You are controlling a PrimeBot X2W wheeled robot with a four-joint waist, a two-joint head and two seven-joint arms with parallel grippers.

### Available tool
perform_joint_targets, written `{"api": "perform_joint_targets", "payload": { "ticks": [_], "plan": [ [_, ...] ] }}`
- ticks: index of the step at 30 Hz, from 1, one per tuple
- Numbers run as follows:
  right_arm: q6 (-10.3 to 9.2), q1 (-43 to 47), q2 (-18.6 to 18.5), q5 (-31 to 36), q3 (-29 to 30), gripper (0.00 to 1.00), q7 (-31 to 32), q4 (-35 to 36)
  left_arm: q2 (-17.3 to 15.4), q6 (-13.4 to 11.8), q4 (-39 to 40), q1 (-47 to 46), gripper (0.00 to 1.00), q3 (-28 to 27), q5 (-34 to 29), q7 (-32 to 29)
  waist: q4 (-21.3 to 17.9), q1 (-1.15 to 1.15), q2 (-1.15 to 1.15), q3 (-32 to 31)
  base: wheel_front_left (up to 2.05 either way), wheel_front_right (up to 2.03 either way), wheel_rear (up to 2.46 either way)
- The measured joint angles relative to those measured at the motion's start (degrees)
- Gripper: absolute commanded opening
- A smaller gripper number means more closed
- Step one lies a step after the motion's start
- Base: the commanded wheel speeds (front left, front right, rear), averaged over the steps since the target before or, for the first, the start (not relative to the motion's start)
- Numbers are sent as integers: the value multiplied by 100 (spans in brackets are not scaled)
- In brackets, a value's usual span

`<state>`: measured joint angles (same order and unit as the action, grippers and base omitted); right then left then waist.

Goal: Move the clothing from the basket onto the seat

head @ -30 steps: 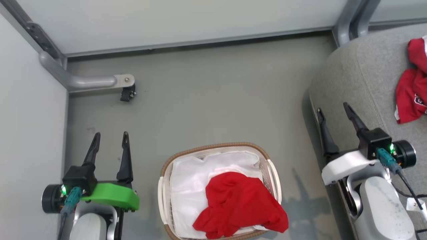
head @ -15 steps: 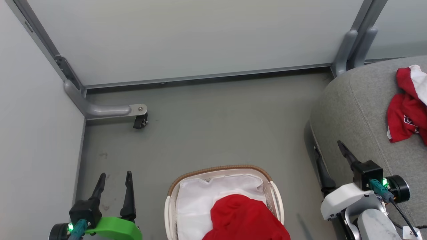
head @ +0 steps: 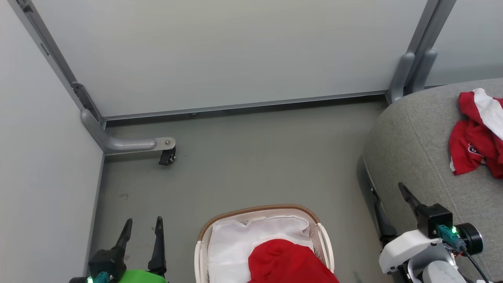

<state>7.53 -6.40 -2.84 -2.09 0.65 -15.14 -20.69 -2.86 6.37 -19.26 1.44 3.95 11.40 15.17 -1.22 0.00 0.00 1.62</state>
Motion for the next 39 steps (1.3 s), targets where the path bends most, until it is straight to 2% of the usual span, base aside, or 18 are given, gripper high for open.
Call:
{"api": "perform_joint_targets", "payload": {
  "ticks": [5, 15, 19, 27, 39],
  "plan": [
    [0, -150, 1, -41, -92, 100, 0, 68, 1, 27, 33, -55, 100, 73, 102, 1, -43, 0, 0, 198, 0, 0, 0],
    [-1, -811, 0, -47, -152, 100, 0, 394, 3, 94, -155, -839, 100, 443, 242, 1, -269, 0, 0, 1008, 0, 0, 0],
    [0, -997, -2, -105, -105, 100, 0, 445, 3, 96, -267, -1209, 100, 828, 523, 1, -379, 0, 0, 1395, 0, 0, 0],
    [0, -1416, -1, -255, -200, 100, 0, 683, -29, 101, -691, -2008, 100, 1491, 648, 0, -594, 0, 0, 2196, 0, 0, 0],
    [0, -2008, -3, -510, -520, 100, 0, 968, -293, 101, -1317, -3004, 100, 2117, 1082, 1, -950, 0, 0, 3346, 0, 0, 0]
  ]
}}
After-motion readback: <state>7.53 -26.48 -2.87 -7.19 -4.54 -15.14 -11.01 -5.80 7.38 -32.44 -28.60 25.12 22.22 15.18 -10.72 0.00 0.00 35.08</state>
